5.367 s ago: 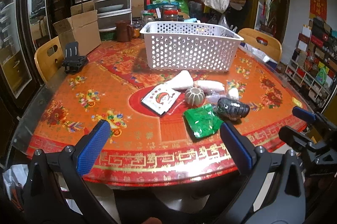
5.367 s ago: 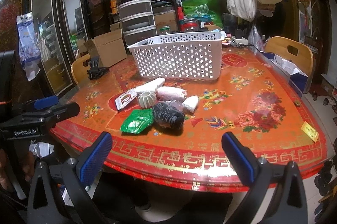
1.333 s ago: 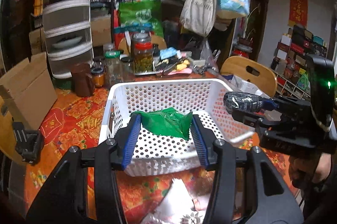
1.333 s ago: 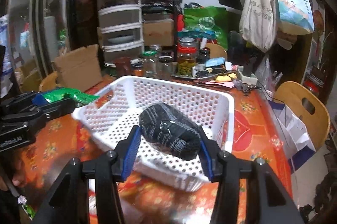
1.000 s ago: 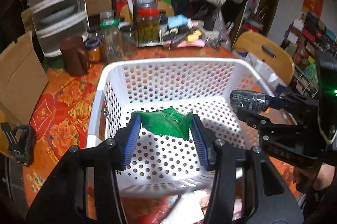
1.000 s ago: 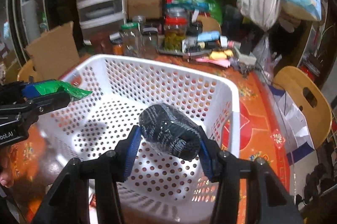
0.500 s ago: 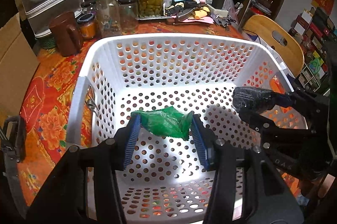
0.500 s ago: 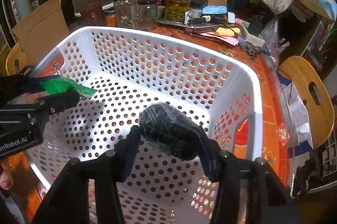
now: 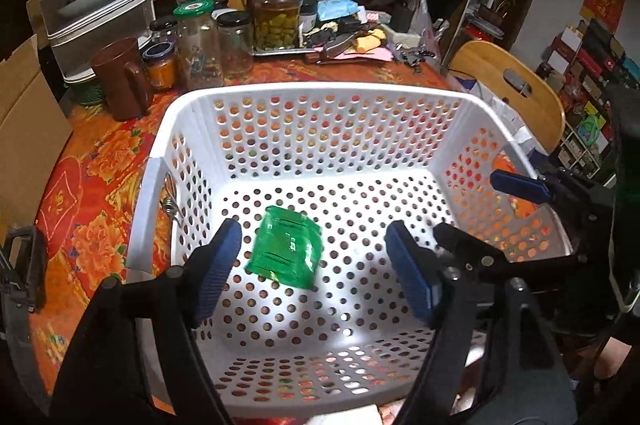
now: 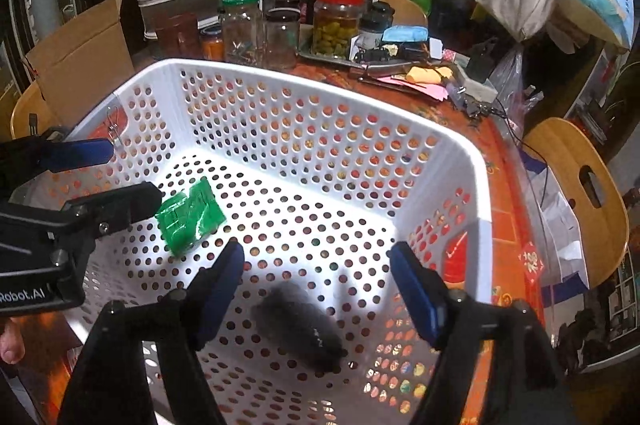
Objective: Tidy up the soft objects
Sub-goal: 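Open the left tool over the basket while the right tool releases the black bundle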
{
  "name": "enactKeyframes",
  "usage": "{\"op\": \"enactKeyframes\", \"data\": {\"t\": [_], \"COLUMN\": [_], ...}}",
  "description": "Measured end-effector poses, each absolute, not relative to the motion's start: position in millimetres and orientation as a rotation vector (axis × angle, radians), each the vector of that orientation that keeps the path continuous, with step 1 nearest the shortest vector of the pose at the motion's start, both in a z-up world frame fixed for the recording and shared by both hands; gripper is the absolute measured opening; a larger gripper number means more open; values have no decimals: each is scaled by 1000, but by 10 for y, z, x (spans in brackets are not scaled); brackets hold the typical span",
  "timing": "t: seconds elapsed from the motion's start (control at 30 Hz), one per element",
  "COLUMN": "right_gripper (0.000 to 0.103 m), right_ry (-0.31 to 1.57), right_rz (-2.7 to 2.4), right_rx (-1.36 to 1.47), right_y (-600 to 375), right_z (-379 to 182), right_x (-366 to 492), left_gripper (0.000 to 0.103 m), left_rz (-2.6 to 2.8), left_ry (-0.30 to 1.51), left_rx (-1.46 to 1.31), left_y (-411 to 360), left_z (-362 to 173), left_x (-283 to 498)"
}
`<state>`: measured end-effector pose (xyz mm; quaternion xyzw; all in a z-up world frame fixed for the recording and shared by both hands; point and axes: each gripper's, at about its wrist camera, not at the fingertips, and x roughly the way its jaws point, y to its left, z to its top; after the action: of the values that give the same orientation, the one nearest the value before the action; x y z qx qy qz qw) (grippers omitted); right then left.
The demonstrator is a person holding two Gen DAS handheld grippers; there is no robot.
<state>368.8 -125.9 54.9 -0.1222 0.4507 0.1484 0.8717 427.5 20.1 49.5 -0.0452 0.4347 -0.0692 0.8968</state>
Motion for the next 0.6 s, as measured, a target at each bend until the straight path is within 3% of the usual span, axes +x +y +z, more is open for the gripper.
{"op": "enactKeyframes", "data": {"t": [0.13,0.27,0.6], "right_gripper": [83,94,103], "right_ry": [908,874,818], "right_rz": [314,323,330], "right_rx": [-250,-247,-198], "right_y": [-1288,-1316,-1444], "right_z": [648,763,962], "right_x": [3591,3464,3229], "left_gripper": [94,103,103], "left_rz": [-134,-125,-105], "left_ry": [848,797,737], "left_rx": [-70,-59,-54], "left_y": [186,189,242], "left_z": [654,822,1122], "left_x": [4151,4003,3640]}}
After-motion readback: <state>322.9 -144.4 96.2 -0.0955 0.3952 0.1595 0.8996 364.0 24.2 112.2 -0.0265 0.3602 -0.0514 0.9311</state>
